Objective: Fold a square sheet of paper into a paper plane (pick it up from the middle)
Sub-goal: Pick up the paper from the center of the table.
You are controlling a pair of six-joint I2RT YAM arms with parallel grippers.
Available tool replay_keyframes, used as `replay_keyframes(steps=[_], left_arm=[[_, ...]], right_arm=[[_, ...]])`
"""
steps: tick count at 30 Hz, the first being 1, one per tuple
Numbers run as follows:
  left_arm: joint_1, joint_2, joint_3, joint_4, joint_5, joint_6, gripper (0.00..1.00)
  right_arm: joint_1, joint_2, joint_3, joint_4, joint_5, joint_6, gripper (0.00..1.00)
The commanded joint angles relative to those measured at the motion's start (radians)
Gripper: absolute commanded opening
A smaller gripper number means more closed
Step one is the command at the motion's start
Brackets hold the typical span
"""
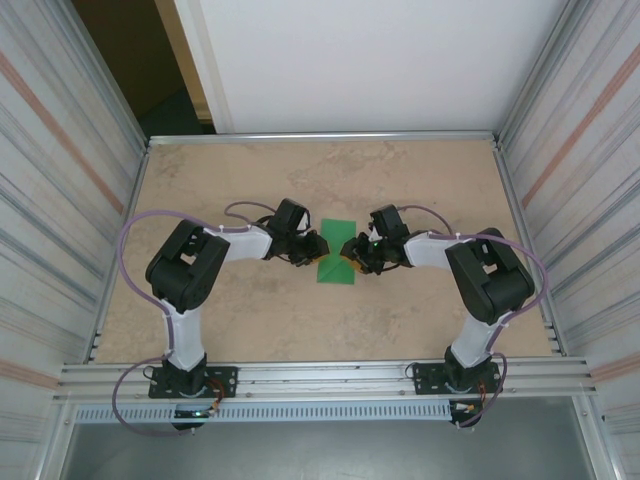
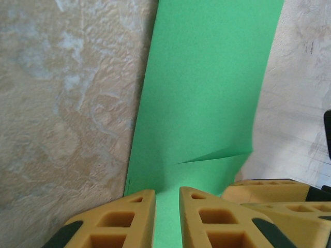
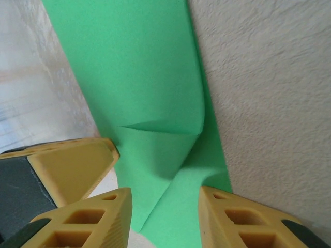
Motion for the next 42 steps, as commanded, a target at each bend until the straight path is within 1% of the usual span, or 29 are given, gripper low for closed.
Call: replay_keyframes(steps=[1, 7, 15, 19, 26, 33, 37, 42], left_arm=[[0.008, 0.017, -0.028, -0.049, -0.029, -0.014, 0.21], [0.011, 0.018, -0.032, -0.048, -0.028, -0.015, 0.21], [0.012, 0.013, -0.037, -0.050, -0.025, -0.013, 0.21], [0.012, 0.015, -0.035, -0.048, -0.023, -0.013, 0.20], [0.012, 0.014, -0.036, -0.048, -0.022, -0.013, 0.20], [0.012, 0.014, -0.038, -0.043, -0.020, -0.017, 0.20], [0.012, 0.013, -0.038, -0.043, -0.020, -0.019, 0.20], [0.012, 0.014, -0.039, -0.042, -0.019, -0.018, 0.20]], right_arm=[[0.010, 0.026, 0.013, 0.013, -0.008, 0.023, 0.36], [0.011, 0.040, 0.007, 0.036, -0.013, 0.036, 0.32], [-0.007, -0.022, -0.004, 0.030, 0.012, 0.010, 0.29], [-0.010, -0.009, -0.004, 0.033, 0.010, 0.016, 0.26], [-0.015, 0.010, -0.007, 0.049, 0.013, 0.029, 0.26], [-0.019, 0.021, -0.016, 0.032, 0.038, 0.058, 0.28], [-0.030, 0.034, -0.024, 0.049, 0.029, 0.072, 0.29], [-0.031, 0.041, -0.028, 0.103, 0.005, 0.076, 0.24]])
